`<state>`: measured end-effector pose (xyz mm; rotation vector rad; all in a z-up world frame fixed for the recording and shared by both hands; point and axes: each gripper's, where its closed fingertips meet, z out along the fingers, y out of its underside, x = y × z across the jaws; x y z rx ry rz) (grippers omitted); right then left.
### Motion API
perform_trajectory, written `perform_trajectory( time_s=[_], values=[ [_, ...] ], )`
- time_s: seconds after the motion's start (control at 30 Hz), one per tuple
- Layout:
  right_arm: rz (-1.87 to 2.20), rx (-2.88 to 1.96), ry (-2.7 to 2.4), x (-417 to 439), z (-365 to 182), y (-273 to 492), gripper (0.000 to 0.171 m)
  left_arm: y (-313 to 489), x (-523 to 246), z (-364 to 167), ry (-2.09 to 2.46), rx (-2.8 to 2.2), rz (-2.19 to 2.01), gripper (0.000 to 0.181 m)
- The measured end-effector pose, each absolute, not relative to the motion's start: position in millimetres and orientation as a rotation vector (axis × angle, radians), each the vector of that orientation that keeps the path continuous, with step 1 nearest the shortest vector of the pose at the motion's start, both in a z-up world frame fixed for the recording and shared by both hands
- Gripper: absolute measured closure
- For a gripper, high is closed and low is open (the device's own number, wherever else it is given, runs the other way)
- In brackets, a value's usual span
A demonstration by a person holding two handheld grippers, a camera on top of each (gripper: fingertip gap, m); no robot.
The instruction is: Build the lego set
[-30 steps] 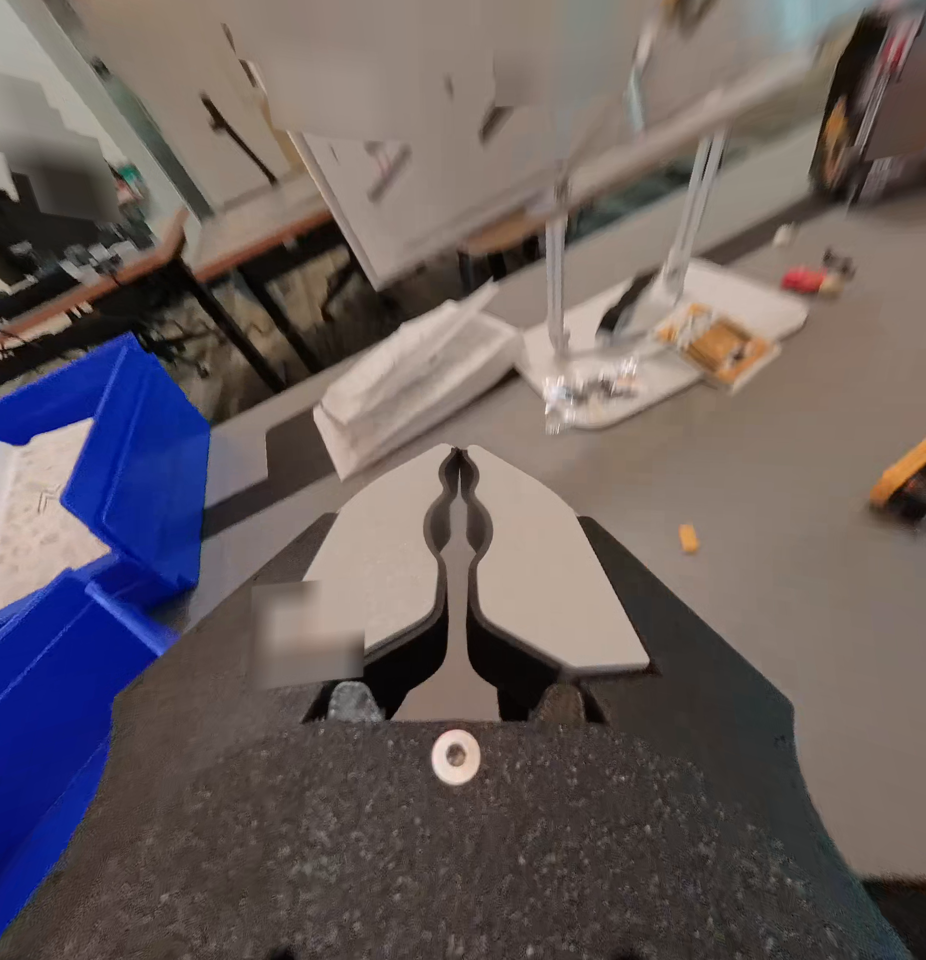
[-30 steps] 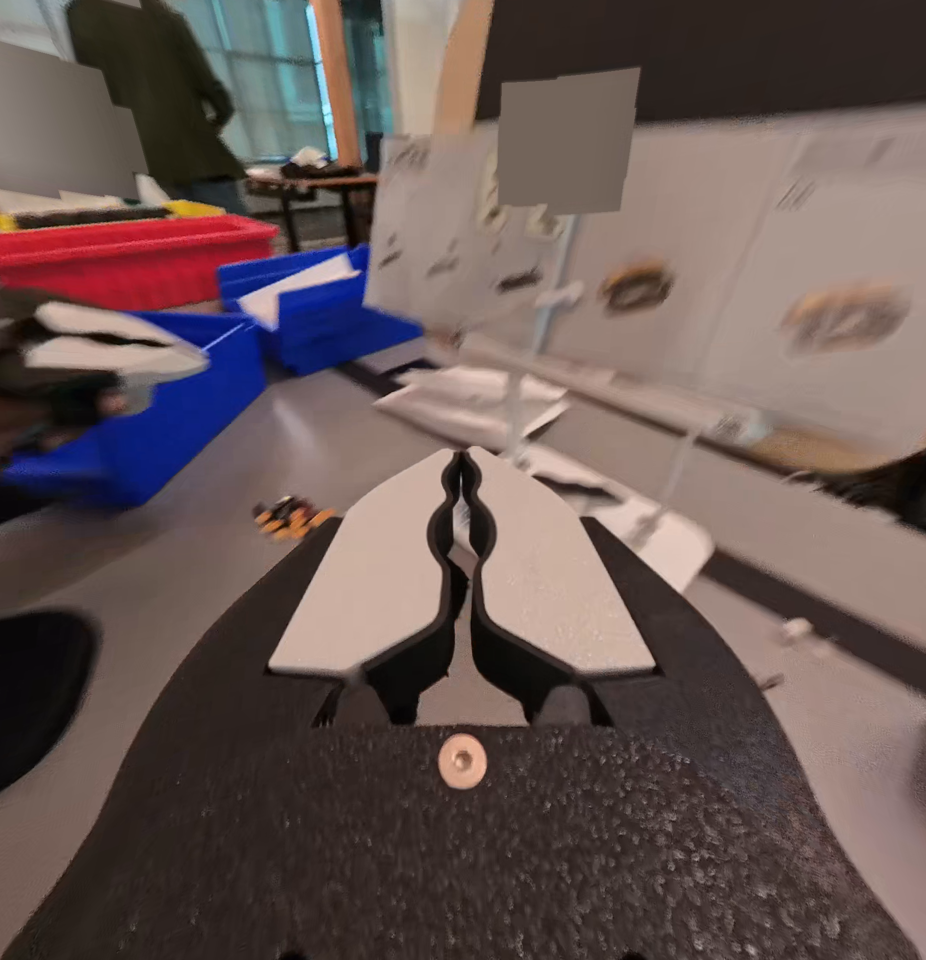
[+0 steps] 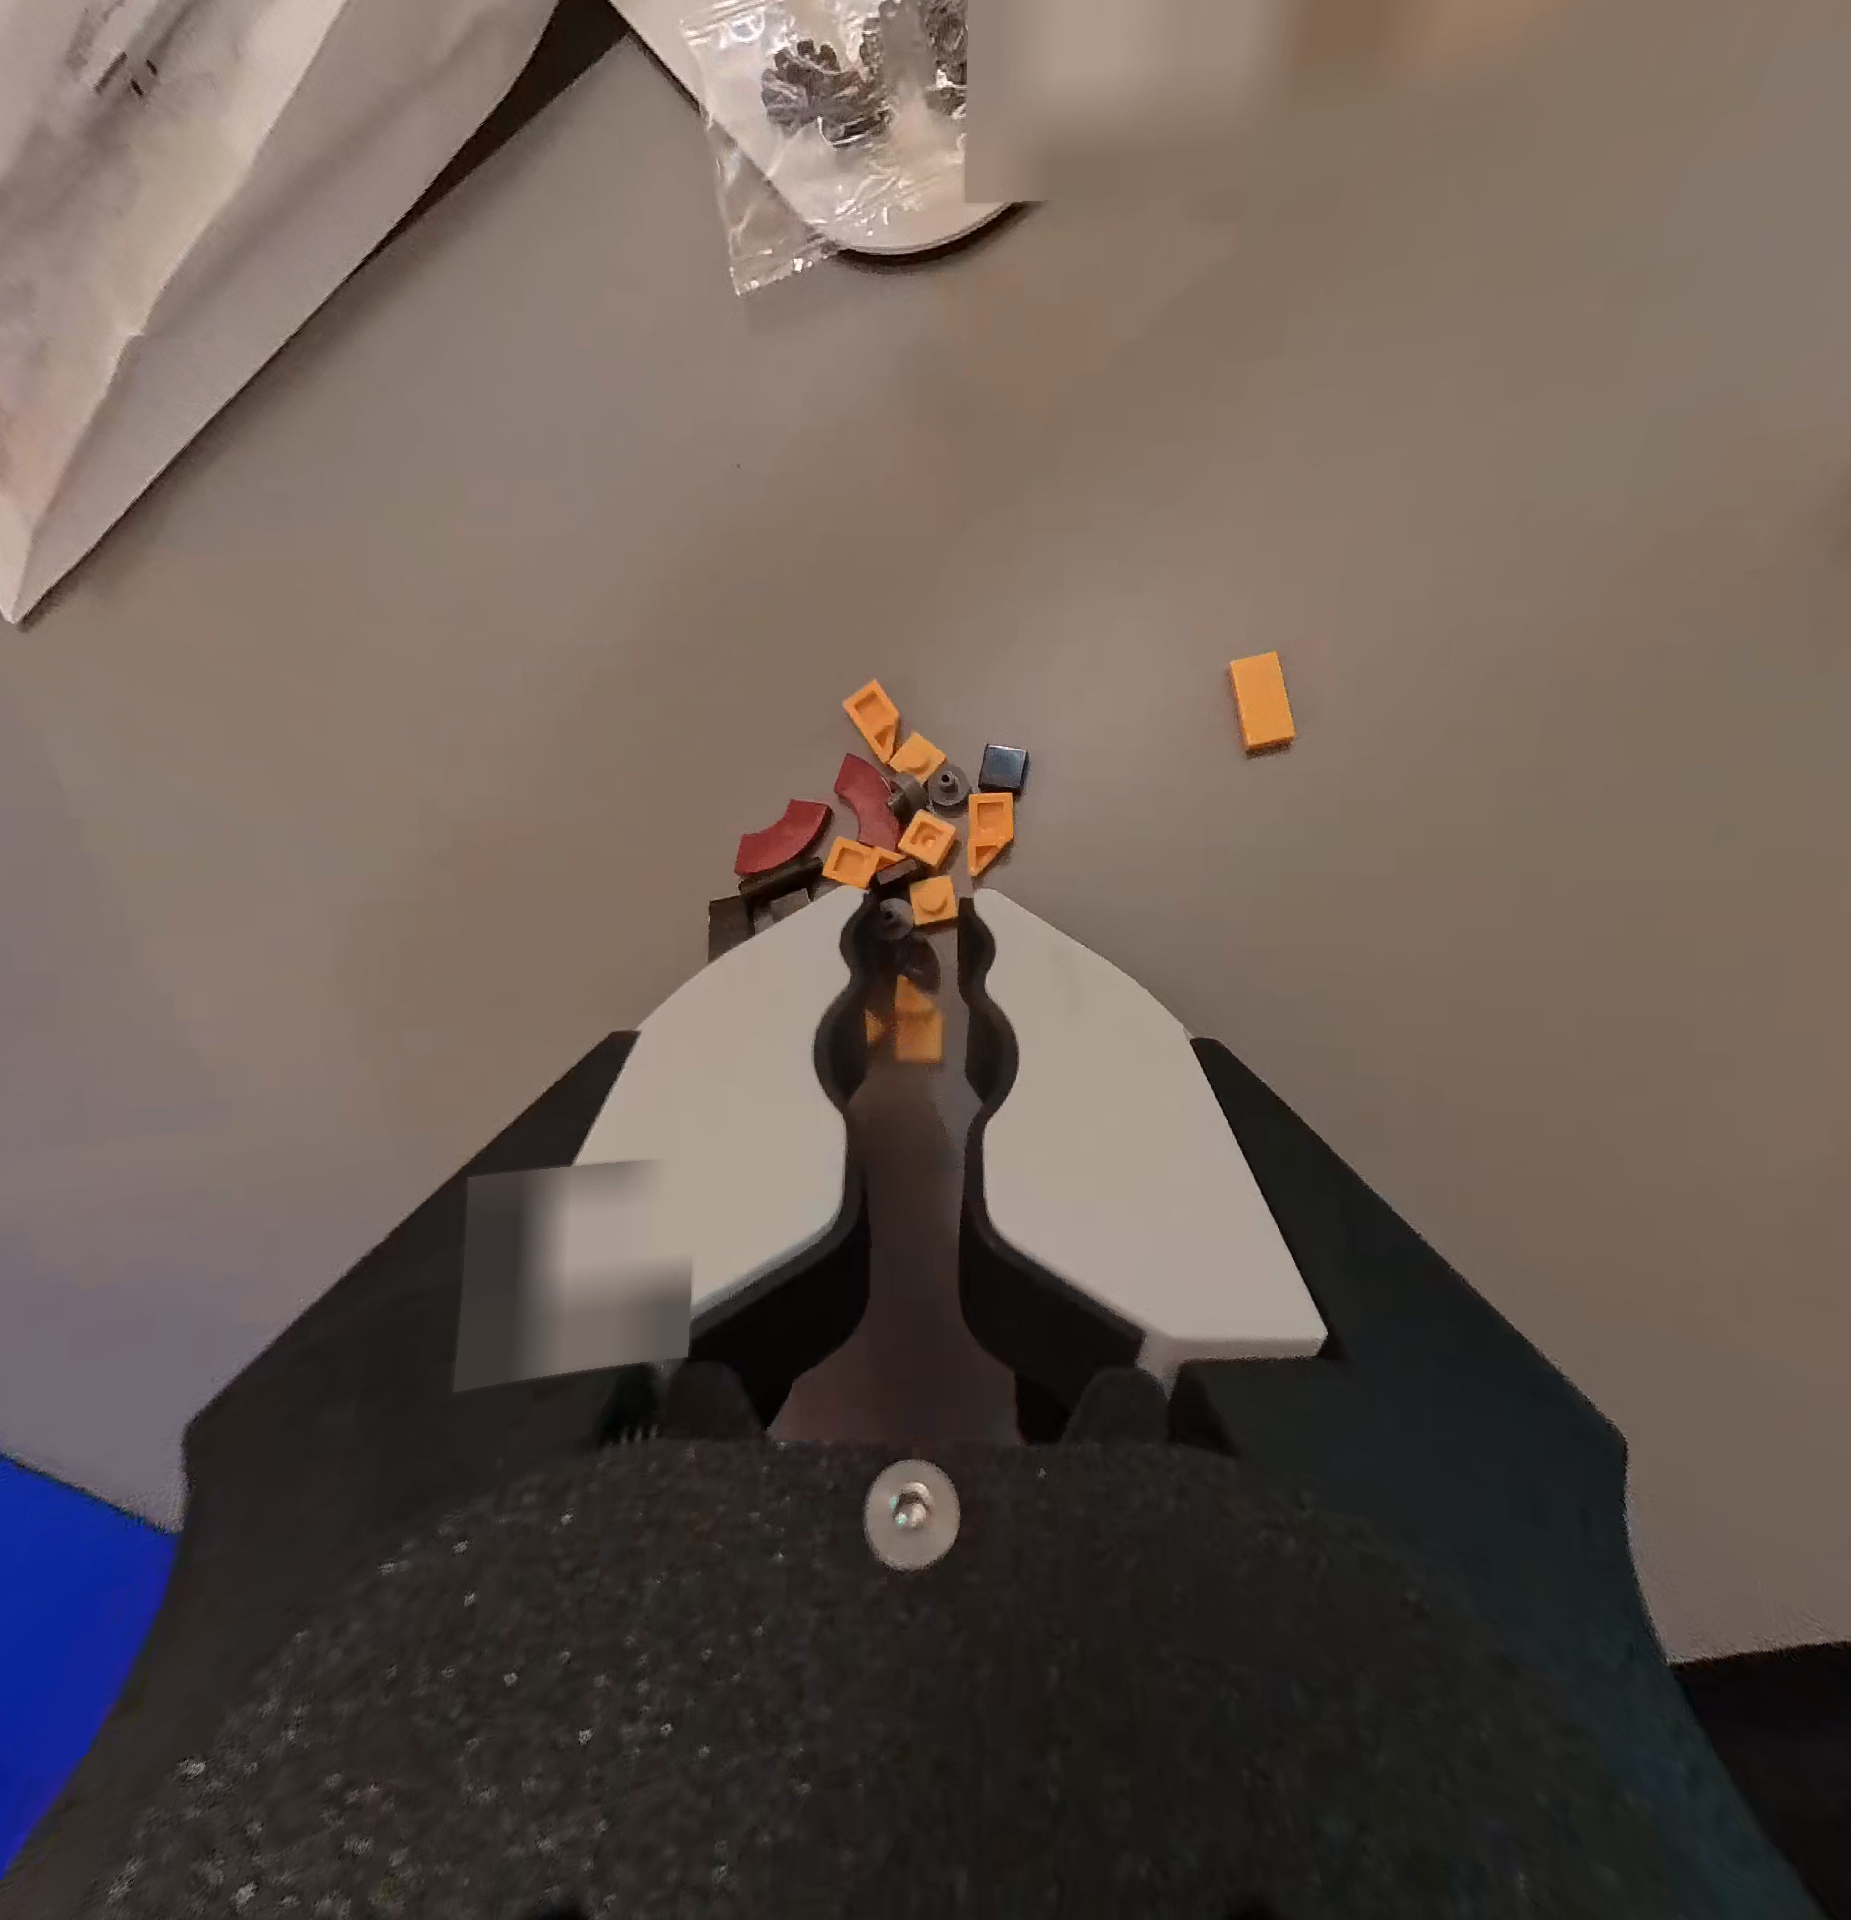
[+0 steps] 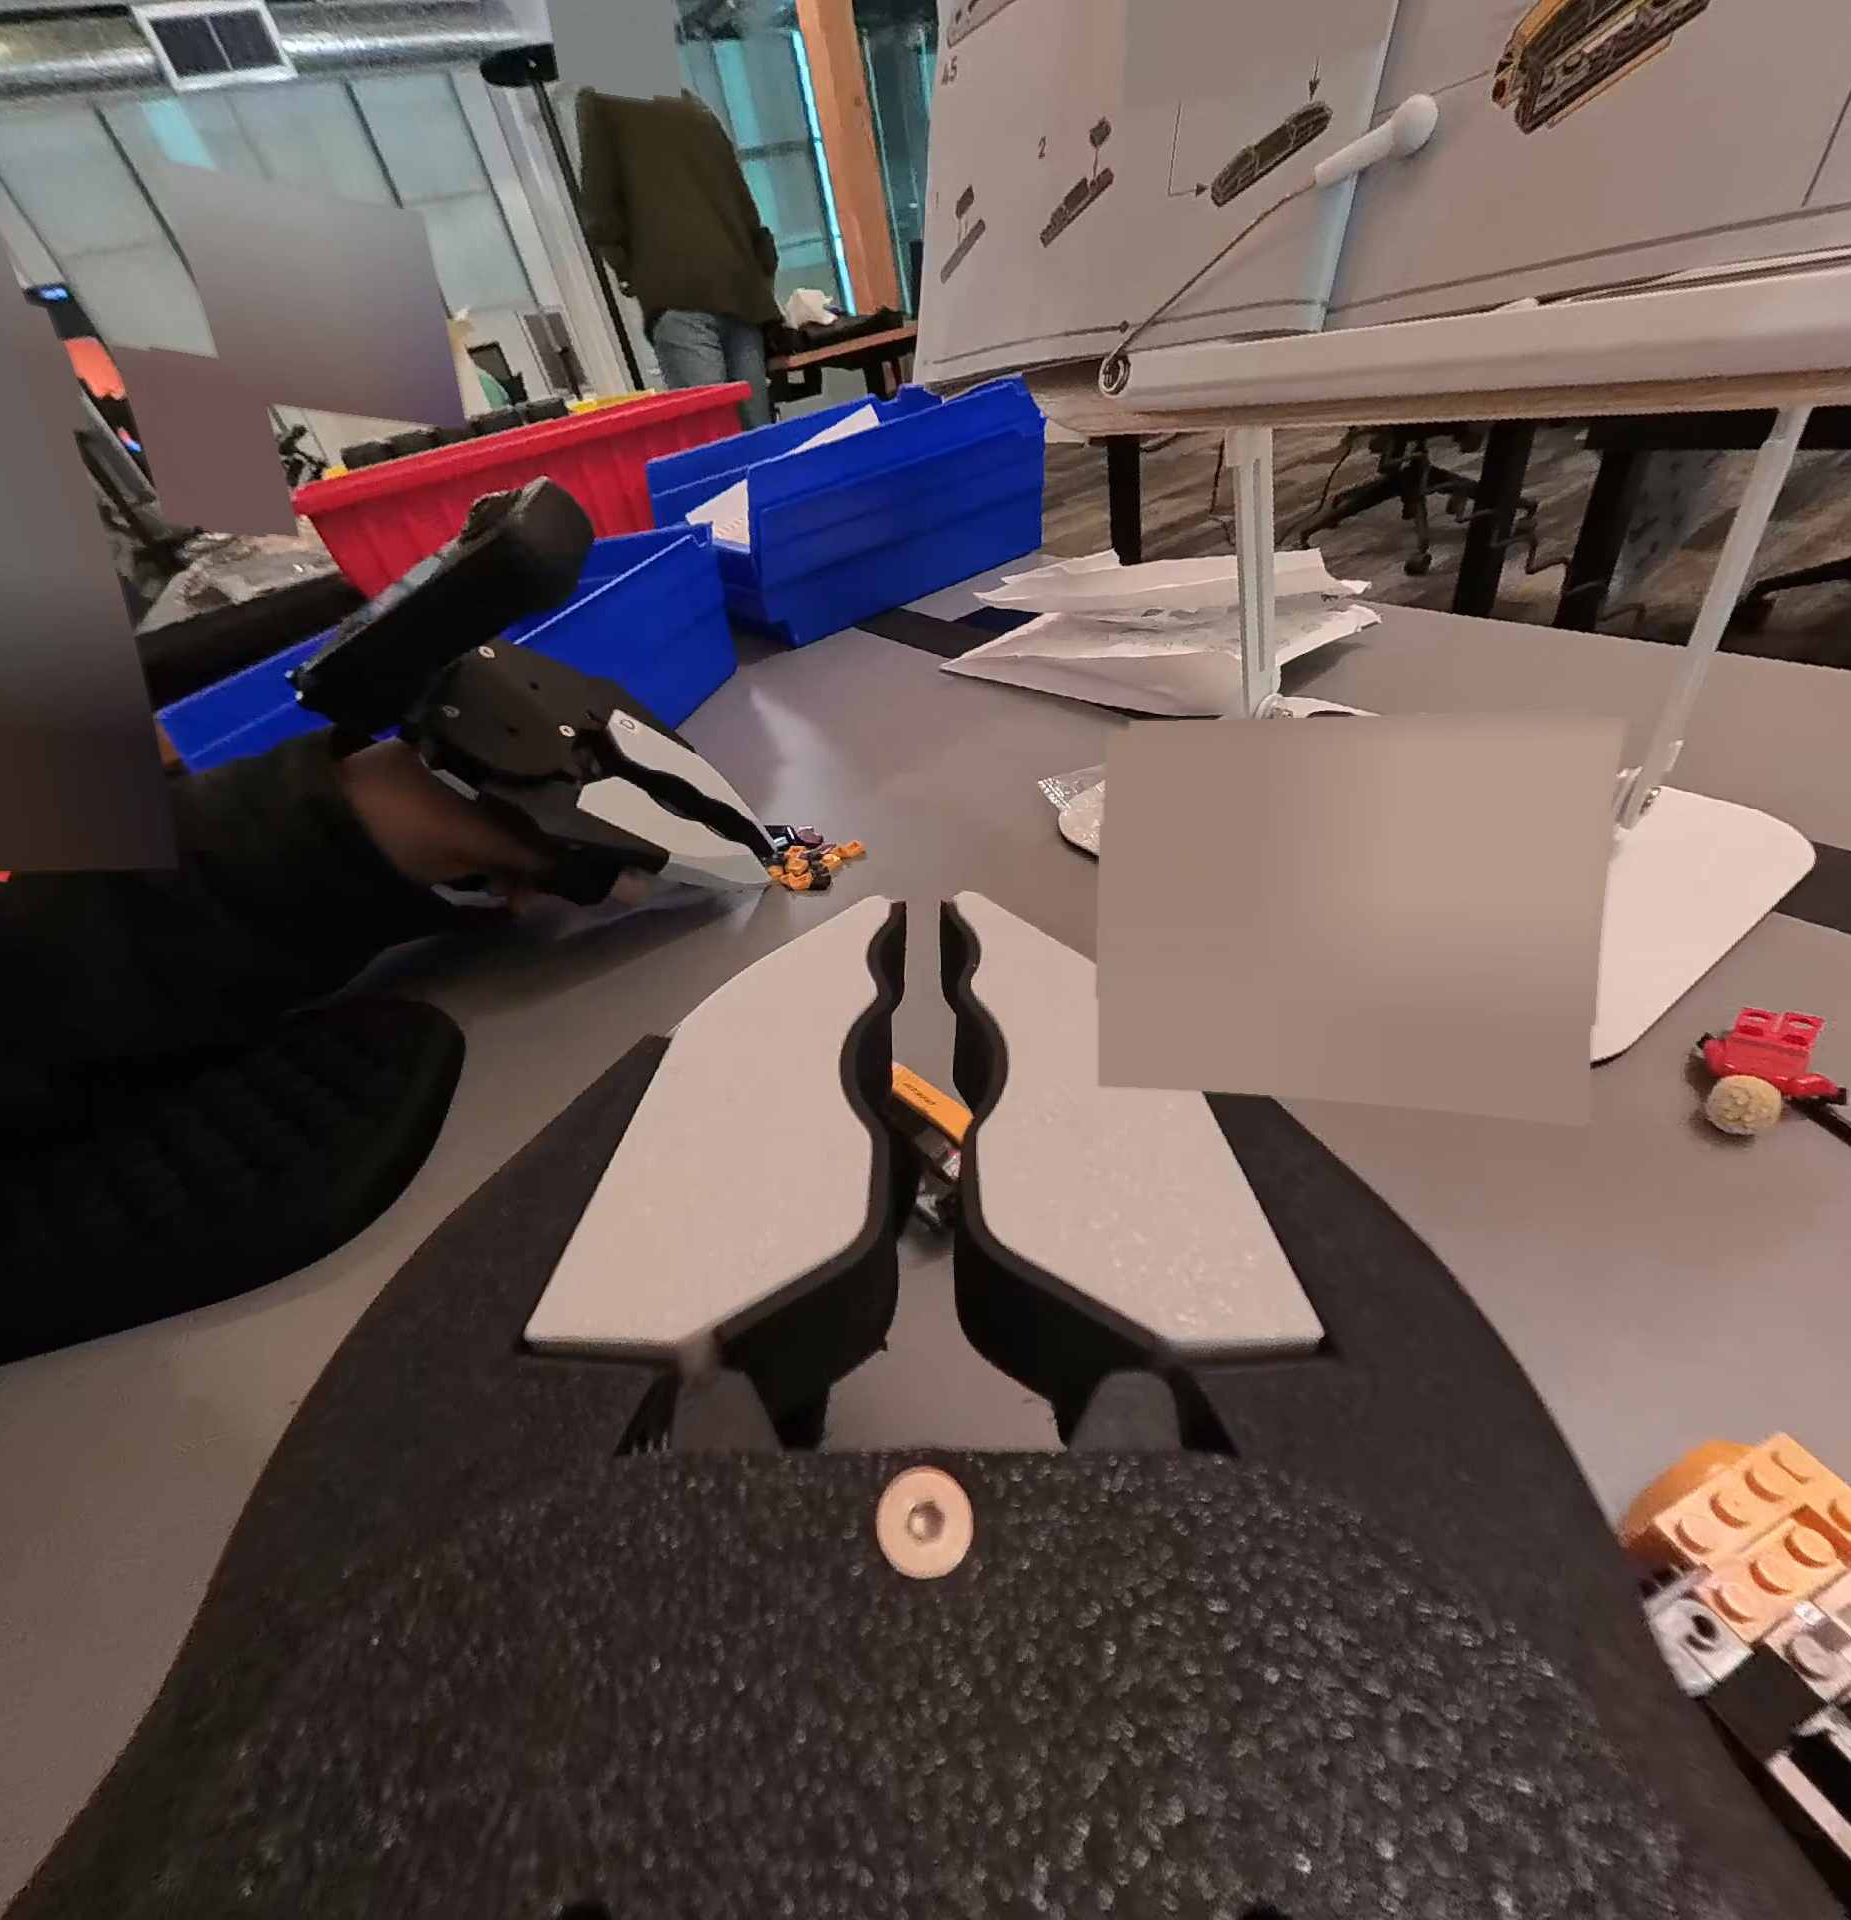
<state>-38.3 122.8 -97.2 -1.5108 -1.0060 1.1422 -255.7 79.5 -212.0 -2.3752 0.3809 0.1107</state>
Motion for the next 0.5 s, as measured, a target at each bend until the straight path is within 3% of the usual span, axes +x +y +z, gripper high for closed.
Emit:
perform_trajectory(
  time_s=[0.13,0.5],
  values=[
    [1.168,-1.534,-1.004,-38,-101,123,0.165,75,-259,-211,0.372,-2.398,0.067,0.176],
    [1.178,-1.561,-1.009,-39,-107,125,0.165,64,-264,-193,0.400,-2.405,0.108,0.172]
  ],
)
